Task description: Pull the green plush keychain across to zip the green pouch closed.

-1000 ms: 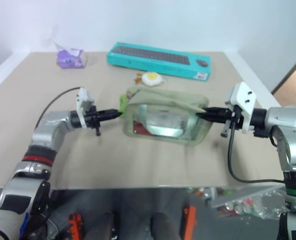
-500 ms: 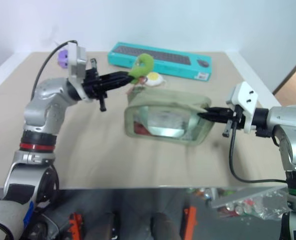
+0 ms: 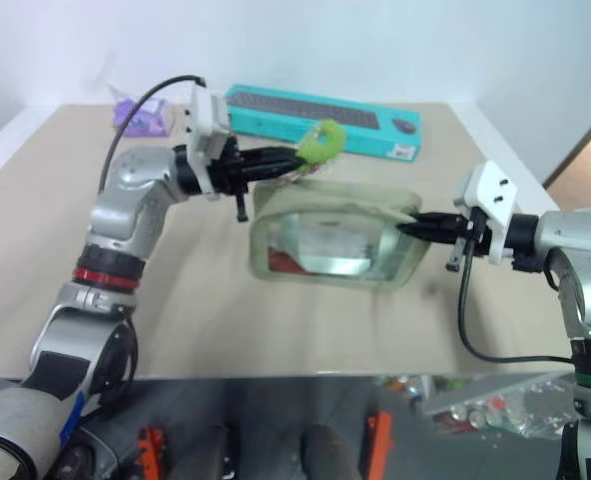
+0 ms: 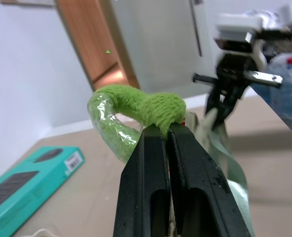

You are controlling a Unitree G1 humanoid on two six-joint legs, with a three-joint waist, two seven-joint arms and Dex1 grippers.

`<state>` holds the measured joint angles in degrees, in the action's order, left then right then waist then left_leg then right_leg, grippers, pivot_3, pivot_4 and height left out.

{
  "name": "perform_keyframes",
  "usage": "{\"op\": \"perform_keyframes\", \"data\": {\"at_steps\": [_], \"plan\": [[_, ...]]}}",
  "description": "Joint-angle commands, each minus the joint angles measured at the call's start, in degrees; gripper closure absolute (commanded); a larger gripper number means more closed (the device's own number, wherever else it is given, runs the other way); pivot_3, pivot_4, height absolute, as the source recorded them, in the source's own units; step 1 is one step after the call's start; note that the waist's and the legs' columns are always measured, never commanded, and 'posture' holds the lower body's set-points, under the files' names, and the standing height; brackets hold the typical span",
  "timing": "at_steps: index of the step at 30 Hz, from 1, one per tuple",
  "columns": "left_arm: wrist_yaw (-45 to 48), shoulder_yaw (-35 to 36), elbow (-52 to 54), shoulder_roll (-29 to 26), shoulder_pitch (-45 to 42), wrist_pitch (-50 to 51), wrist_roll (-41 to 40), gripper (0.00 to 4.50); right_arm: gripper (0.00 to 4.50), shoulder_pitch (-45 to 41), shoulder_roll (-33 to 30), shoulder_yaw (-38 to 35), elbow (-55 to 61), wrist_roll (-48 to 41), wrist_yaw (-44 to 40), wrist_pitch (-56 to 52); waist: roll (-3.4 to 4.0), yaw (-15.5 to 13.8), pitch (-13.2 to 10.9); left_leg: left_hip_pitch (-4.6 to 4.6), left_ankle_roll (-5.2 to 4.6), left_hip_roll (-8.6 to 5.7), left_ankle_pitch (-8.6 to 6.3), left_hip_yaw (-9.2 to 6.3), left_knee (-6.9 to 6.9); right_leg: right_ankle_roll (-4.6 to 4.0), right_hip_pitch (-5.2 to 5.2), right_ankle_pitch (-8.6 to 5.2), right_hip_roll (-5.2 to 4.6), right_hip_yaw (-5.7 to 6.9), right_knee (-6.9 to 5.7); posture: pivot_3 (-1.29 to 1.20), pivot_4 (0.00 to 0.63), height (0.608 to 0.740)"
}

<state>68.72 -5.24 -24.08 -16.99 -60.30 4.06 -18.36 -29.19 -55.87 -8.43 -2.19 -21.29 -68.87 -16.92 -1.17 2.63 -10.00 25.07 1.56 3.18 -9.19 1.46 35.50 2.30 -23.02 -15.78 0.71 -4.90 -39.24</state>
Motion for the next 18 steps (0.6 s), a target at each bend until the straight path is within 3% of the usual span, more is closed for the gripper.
{"op": "perform_keyframes", "data": {"at_steps": [1,11,13,18], "plan": [[4.36,-1.8,1.01,-1.77,-0.64,-3.06,1.44,4.41,4.5,-0.83,-1.34,-0.81,0.51,0.31,-0.23,0.67,0.0,0.0,0.0,0.0,0.0,0.0,0.0,0.0,0.0,0.0,0.0,0.0,0.0,-0.01,0.0,0.0,0.15,0.74],[8.48,-3.75,-2.95,-4.77,-2.62,-0.93,3.69,4.41,4.5,-1.32,-0.68,-0.43,0.22,0.51,0.02,0.97,0.0,0.01,0.0,0.0,0.0,-0.01,0.0,0.0,0.02,0.02,0.0,-0.01,-0.01,0.0,0.0,0.0,0.15,0.74],[8.56,-3.59,-3.66,-4.67,-3.02,-1.03,3.81,3.97,4.5,-1.43,-0.61,-0.32,0.06,0.59,0.05,1.1,0.0,0.0,0.0,0.01,0.0,-0.01,0.0,0.0,0.03,0.08,0.01,-0.04,-0.01,0.0,0.0,0.0,0.15,0.74],[9.77,-3.64,-4.6,-4.77,-3.88,-1.6,4.12,2.32,4.5,-1.36,-0.46,-0.24,0.07,0.56,0.23,1.22,0.0,0.0,0.0,0.0,0.0,-0.01,0.0,0.0,0.02,0.04,0.0,-0.02,-0.01,0.0,0.0,0.0,0.15,0.74]]}}
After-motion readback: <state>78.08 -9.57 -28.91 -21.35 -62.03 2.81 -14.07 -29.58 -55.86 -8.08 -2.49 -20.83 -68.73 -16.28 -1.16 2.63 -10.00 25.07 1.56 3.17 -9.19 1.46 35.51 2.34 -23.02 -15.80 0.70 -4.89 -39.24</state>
